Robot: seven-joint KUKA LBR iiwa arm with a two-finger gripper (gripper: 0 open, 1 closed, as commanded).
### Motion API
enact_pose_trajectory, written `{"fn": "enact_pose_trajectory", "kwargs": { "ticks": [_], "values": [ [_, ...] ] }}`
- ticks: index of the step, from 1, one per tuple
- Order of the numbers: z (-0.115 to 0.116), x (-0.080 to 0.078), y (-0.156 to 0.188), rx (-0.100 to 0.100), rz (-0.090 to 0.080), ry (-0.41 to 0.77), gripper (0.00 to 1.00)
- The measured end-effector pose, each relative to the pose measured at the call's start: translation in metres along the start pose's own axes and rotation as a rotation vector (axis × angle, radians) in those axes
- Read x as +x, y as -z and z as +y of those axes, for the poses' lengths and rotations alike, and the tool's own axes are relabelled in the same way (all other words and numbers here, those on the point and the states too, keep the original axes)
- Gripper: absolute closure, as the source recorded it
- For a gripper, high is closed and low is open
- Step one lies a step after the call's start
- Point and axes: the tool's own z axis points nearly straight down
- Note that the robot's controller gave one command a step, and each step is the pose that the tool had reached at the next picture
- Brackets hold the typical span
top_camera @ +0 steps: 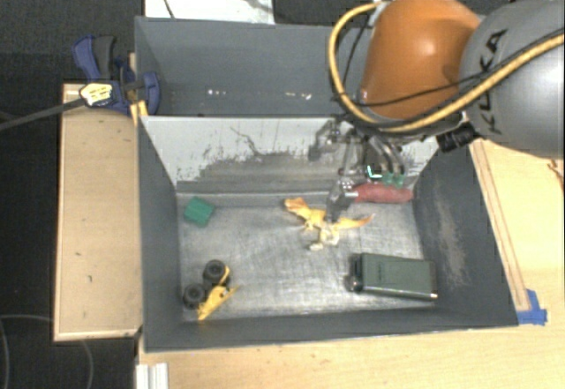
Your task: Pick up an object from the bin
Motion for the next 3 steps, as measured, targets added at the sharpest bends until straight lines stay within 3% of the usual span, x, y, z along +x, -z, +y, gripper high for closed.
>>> {"fn": "enact_pose_trajectory", "kwargs": {
  "ticks": [1, 2, 3],
  "values": [
    [0.000, -0.001, 0.005, -0.001, -0.008, -0.002, 0.00],
    [-0.016, 0.002, -0.068, -0.001, -0.012, -0.036, 0.00],
    [-0.045, -0.010, -0.078, 0.000, -0.009, -0.092, 0.00]
  ]
}}
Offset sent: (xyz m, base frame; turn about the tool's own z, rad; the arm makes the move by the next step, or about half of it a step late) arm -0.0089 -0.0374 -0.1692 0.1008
